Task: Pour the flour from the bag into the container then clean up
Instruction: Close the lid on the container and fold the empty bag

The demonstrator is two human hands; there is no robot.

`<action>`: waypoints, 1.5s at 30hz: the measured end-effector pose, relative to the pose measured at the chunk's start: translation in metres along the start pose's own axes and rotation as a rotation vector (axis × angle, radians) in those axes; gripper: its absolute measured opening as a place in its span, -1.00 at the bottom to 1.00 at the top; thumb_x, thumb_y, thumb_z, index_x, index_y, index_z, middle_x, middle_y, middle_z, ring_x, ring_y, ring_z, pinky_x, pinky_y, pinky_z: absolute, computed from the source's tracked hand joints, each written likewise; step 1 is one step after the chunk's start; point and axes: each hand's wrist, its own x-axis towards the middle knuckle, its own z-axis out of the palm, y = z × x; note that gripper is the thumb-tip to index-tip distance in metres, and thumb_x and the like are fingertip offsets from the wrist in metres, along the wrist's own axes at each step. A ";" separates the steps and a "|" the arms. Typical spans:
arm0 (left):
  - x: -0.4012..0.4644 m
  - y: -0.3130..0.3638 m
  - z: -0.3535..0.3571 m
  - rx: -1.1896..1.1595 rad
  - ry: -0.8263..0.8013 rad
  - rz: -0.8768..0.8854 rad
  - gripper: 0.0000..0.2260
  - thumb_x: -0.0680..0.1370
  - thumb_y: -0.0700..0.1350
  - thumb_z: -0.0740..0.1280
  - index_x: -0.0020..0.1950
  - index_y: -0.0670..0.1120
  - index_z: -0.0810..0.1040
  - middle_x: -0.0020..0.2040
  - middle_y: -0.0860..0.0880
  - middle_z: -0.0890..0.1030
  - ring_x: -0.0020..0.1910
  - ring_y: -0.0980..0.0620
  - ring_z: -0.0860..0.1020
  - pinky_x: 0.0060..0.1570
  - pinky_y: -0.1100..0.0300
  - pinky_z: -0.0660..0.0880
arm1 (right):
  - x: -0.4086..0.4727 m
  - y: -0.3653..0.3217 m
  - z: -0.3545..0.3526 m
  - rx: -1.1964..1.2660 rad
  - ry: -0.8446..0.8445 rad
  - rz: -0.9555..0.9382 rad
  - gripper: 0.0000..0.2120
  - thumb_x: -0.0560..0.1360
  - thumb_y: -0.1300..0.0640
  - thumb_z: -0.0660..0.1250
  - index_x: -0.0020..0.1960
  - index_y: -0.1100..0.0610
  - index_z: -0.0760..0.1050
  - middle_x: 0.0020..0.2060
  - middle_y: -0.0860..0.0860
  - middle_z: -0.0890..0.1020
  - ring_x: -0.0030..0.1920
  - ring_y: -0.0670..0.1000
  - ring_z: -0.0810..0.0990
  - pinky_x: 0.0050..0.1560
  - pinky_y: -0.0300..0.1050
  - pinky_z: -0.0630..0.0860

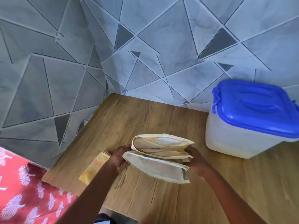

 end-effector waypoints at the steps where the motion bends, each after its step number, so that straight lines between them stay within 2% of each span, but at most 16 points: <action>1: -0.003 -0.007 -0.003 -0.001 0.000 -0.002 -0.79 0.67 -0.32 0.14 -0.06 -0.15 0.51 -0.46 0.04 0.66 -0.49 0.16 0.63 -0.46 0.32 0.57 | -0.003 0.002 0.000 -0.037 -0.032 -0.035 -0.28 0.11 0.09 0.63 0.26 0.00 0.53 0.11 -0.17 0.71 0.18 -0.13 0.65 0.06 -0.21 0.58; 6: -0.009 -0.024 0.002 -0.148 0.006 -0.066 -0.76 0.63 -0.37 0.12 0.14 -0.36 0.57 0.02 -0.32 0.63 -0.15 -0.16 0.69 -0.25 0.22 0.67 | -0.016 -0.005 0.000 -0.050 0.019 -0.114 -0.64 0.42 0.42 0.44 0.16 0.13 0.60 0.02 -0.15 0.74 0.07 -0.18 0.68 0.04 -0.29 0.56; 8: -0.015 -0.031 0.005 -0.211 0.032 -0.104 -0.71 0.61 -0.41 0.06 0.08 -0.42 0.57 -0.04 -0.34 0.66 -0.17 -0.28 0.70 -0.26 0.14 0.69 | -0.019 -0.006 -0.003 -0.045 0.083 -0.109 -0.62 0.46 0.55 0.37 0.03 0.09 0.60 -0.12 -0.23 0.74 -0.06 -0.27 0.68 -0.04 -0.39 0.54; 10: -0.022 -0.035 0.005 -0.242 0.016 -0.067 -0.68 0.55 -0.37 0.07 0.01 -0.45 0.61 0.02 -0.35 0.64 -0.05 -0.32 0.66 -0.08 -0.02 0.68 | -0.015 -0.001 -0.007 -0.033 0.135 -0.097 -0.57 0.47 0.58 0.33 0.01 0.05 0.59 -0.16 -0.27 0.73 -0.09 -0.30 0.67 -0.04 -0.42 0.52; 12: -0.030 -0.034 0.003 -0.232 -0.082 -0.009 -0.62 0.40 -0.26 0.12 0.04 -0.37 0.64 0.17 -0.32 0.58 0.12 -0.30 0.58 0.23 -0.21 0.52 | -0.013 0.001 -0.009 -0.036 0.163 -0.101 -0.59 0.49 0.54 0.34 0.03 0.03 0.58 -0.15 -0.28 0.73 -0.09 -0.30 0.67 -0.04 -0.42 0.52; 15: -0.044 -0.030 0.003 -0.034 -0.299 0.120 -0.46 0.18 -0.17 0.25 0.11 -0.31 0.66 0.20 -0.27 0.63 0.18 -0.23 0.59 0.40 -0.19 0.31 | -0.009 0.001 -0.016 -0.030 0.188 -0.117 -0.66 0.52 0.47 0.35 0.02 0.03 0.59 -0.15 -0.22 0.74 -0.10 -0.25 0.67 -0.06 -0.36 0.55; 18: -0.048 -0.031 0.006 0.187 -0.475 0.253 -0.18 0.11 -0.36 0.31 0.42 -0.38 0.35 0.29 -0.31 0.54 0.29 -0.23 0.50 0.31 -0.07 0.37 | -0.007 0.004 -0.020 -0.018 0.210 -0.109 -0.72 0.53 0.41 0.38 0.02 0.04 0.62 -0.14 -0.07 0.76 -0.06 -0.09 0.70 -0.01 -0.17 0.60; 20: -0.050 -0.034 0.011 0.367 -0.425 0.385 -0.22 0.23 -0.51 0.44 0.44 -0.26 0.36 0.32 -0.23 0.58 0.33 -0.20 0.53 0.32 -0.11 0.44 | -0.006 0.006 -0.021 0.002 0.209 -0.100 -0.76 0.53 0.41 0.38 0.01 0.08 0.62 -0.13 0.00 0.75 -0.06 -0.01 0.69 -0.01 -0.12 0.60; 23: -0.056 -0.037 0.019 0.472 -0.261 0.501 -0.42 0.38 -0.34 0.58 0.35 -0.20 0.49 0.24 -0.20 0.65 0.27 -0.21 0.60 0.28 -0.26 0.52 | -0.005 0.008 -0.021 -0.022 0.143 -0.094 -0.79 0.52 0.38 0.42 0.04 0.11 0.63 -0.09 -0.01 0.76 -0.03 -0.01 0.71 0.02 -0.08 0.62; 25: -0.060 -0.040 0.021 0.477 -0.161 0.555 -0.55 0.43 -0.23 0.58 0.28 -0.20 0.56 0.18 -0.21 0.68 0.20 -0.25 0.64 0.22 -0.31 0.54 | -0.004 0.010 -0.020 -0.040 0.073 -0.092 -0.80 0.50 0.36 0.44 0.07 0.15 0.62 -0.03 0.02 0.75 0.03 0.05 0.71 0.05 0.01 0.64; 28: -0.070 -0.047 0.013 0.443 -0.075 0.563 -0.63 0.49 -0.25 0.51 0.26 -0.23 0.55 0.17 -0.19 0.69 0.17 -0.24 0.66 0.19 -0.28 0.57 | -0.007 0.007 -0.013 -0.030 -0.042 -0.070 -0.67 0.46 0.42 0.45 0.18 0.21 0.52 0.04 0.06 0.70 0.06 0.00 0.68 0.02 -0.16 0.64; 31: -0.083 -0.057 -0.003 0.481 -0.011 0.596 -0.66 0.49 -0.24 0.48 0.25 -0.22 0.55 0.16 -0.13 0.70 0.14 -0.15 0.68 0.15 -0.17 0.62 | -0.011 0.000 0.000 0.015 -0.167 -0.022 -0.51 0.45 0.42 0.47 0.27 0.09 0.44 0.11 0.05 0.68 0.11 -0.06 0.68 0.04 -0.20 0.61; 36: -0.111 -0.065 -0.047 0.516 0.056 0.638 -0.74 0.51 -0.28 0.45 0.19 -0.25 0.57 0.10 -0.15 0.71 0.03 -0.14 0.71 -0.05 -0.04 0.68 | -0.016 -0.003 0.041 0.033 -0.303 0.018 -0.51 0.46 0.40 0.47 0.31 0.09 0.46 0.12 0.10 0.70 0.14 0.10 0.69 0.08 0.02 0.66; 38: -0.125 -0.069 -0.069 0.500 0.109 0.649 -0.78 0.52 -0.37 0.41 0.16 -0.32 0.55 0.03 -0.19 0.71 -0.12 -0.04 0.72 -0.25 0.16 0.65 | -0.017 -0.002 0.066 0.082 -0.321 0.019 -0.50 0.45 0.43 0.45 0.32 0.10 0.48 0.15 0.14 0.70 0.16 0.15 0.68 0.14 0.11 0.63; 42: -0.153 -0.083 -0.113 0.461 0.206 0.645 -0.79 0.49 -0.43 0.43 0.11 -0.31 0.60 -0.10 -0.07 0.73 -0.30 0.14 0.67 -0.38 0.38 0.53 | -0.024 0.004 0.119 0.087 -0.361 0.045 -0.57 0.45 0.39 0.46 0.29 0.18 0.54 0.13 0.17 0.71 0.15 0.17 0.68 0.12 0.11 0.64; 45: -0.176 -0.100 -0.158 0.371 0.263 0.583 -0.78 0.48 -0.37 0.47 0.11 -0.24 0.65 -0.07 -0.12 0.74 -0.26 -0.01 0.69 -0.34 0.23 0.56 | -0.036 0.011 0.164 0.084 -0.368 0.101 -0.58 0.40 0.32 0.49 0.25 0.22 0.57 0.09 0.17 0.72 0.12 0.22 0.69 0.06 0.14 0.65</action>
